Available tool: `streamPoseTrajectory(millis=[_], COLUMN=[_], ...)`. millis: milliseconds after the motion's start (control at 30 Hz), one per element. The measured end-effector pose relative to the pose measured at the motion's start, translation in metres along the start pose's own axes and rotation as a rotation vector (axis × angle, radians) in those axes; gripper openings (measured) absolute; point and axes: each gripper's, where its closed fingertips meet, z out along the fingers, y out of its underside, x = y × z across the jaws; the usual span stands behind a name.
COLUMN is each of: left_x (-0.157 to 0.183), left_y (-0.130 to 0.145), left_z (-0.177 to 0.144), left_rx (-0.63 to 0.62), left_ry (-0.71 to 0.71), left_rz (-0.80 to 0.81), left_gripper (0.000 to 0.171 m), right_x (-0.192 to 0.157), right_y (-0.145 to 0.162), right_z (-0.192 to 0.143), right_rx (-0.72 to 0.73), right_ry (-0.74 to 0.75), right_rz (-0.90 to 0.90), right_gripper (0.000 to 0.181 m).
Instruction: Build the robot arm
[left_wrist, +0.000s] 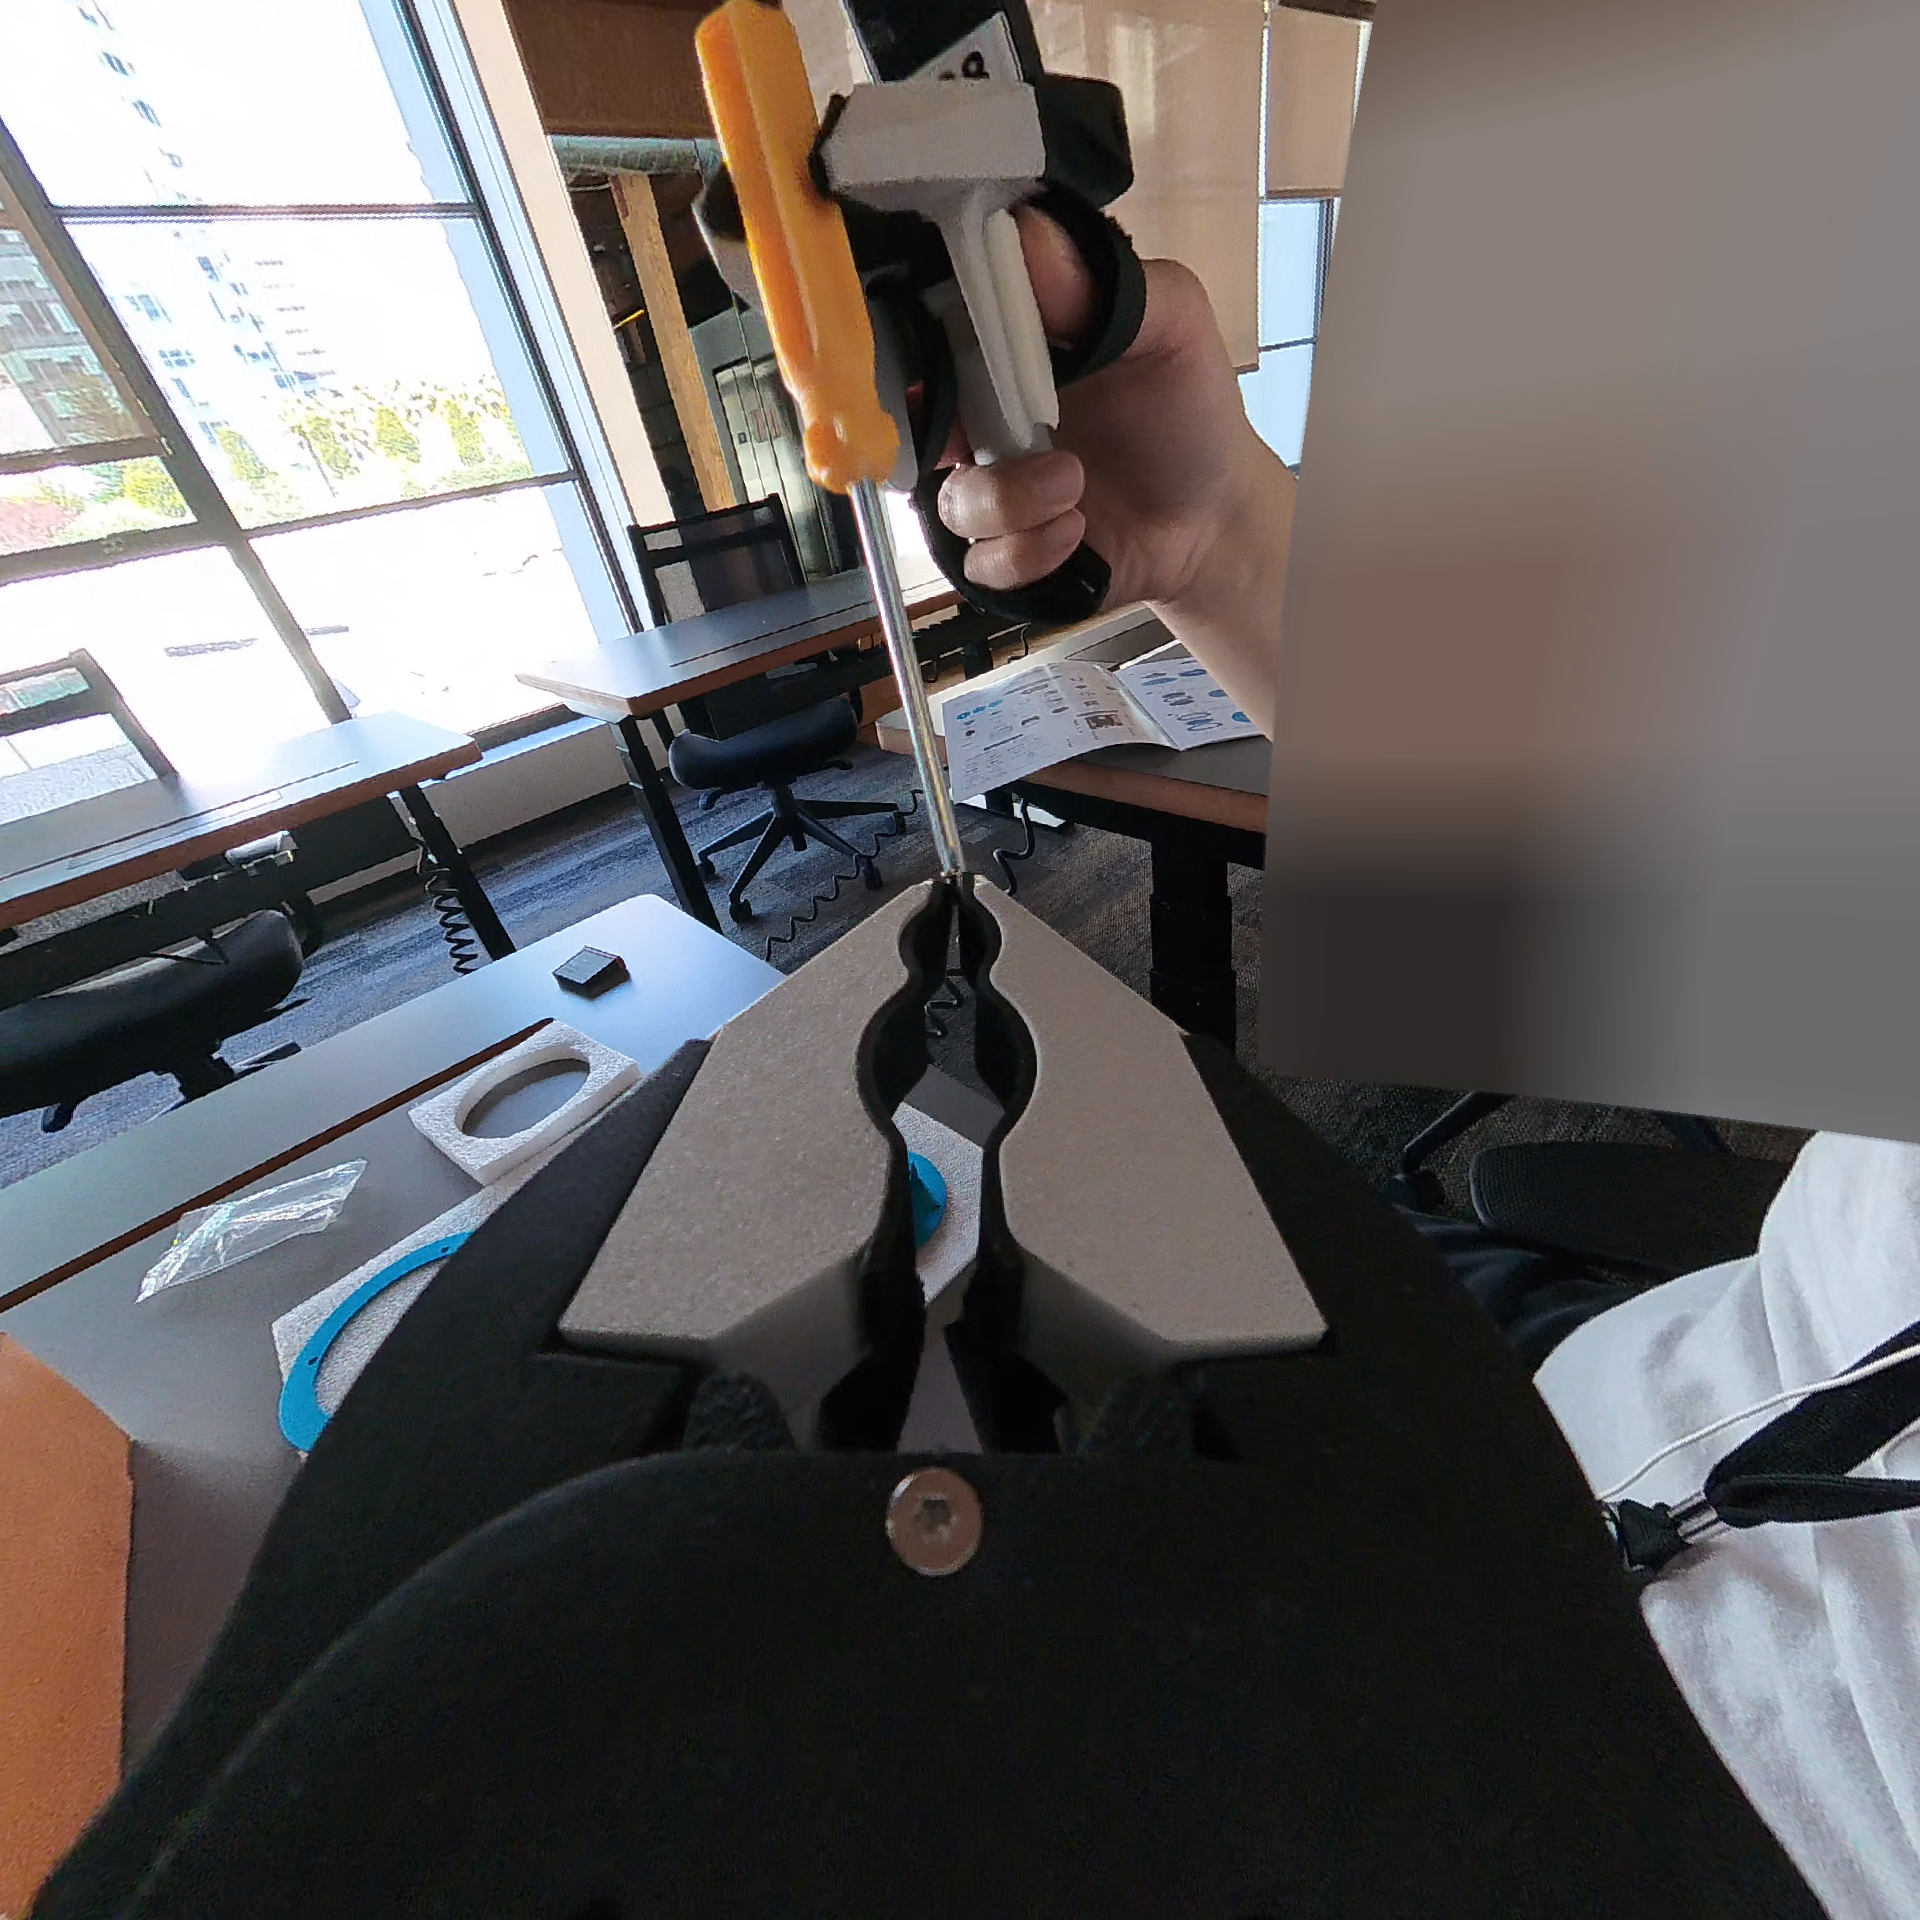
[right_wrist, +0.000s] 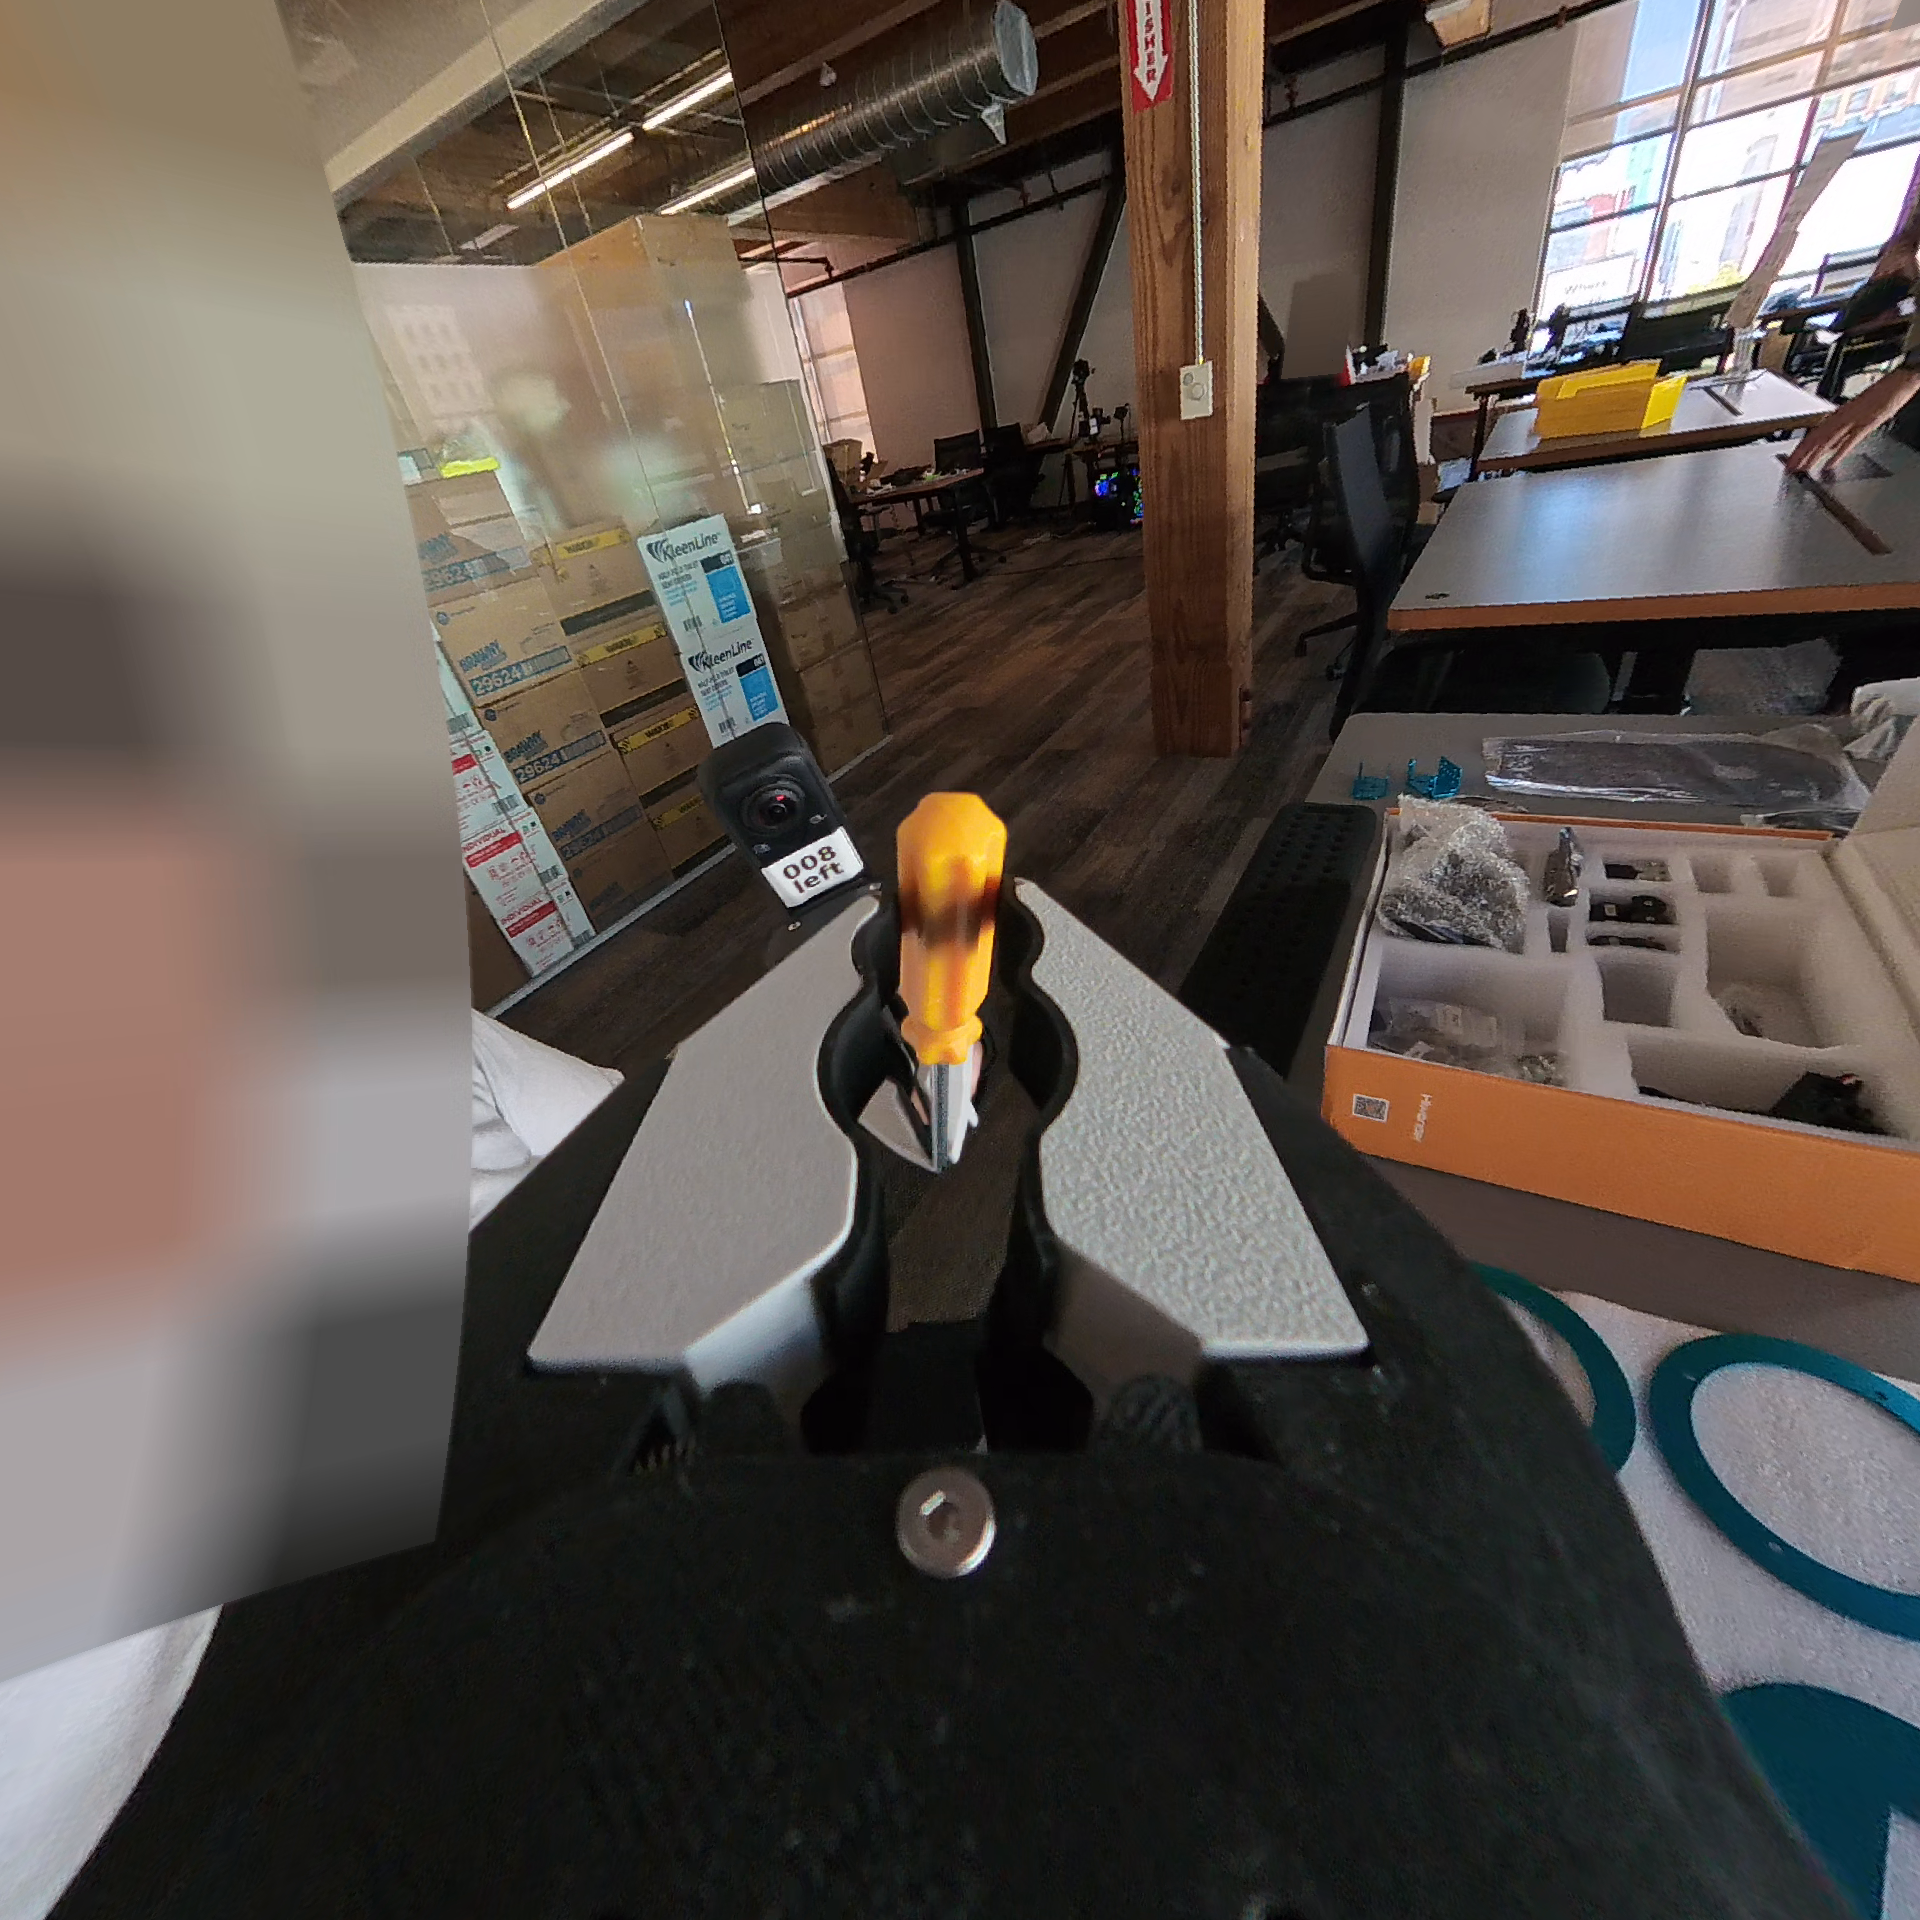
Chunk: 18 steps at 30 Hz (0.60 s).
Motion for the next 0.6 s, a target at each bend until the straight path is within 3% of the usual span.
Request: streamPoseTrajectory(millis=[600], left_x=[-0.0011], left_y=[-0.0003], left_z=[-0.0013], left_rx=[0.008], left_ry=[-0.003], left_rz=[-0.006], left_gripper=[0.000], right_x=[-0.0051], right_y=[-0.0054], right_z=[0.0032], right_rx=[-0.007], right_ry=[-0.004], right_rz=[-0.024], right_gripper=[0.016])
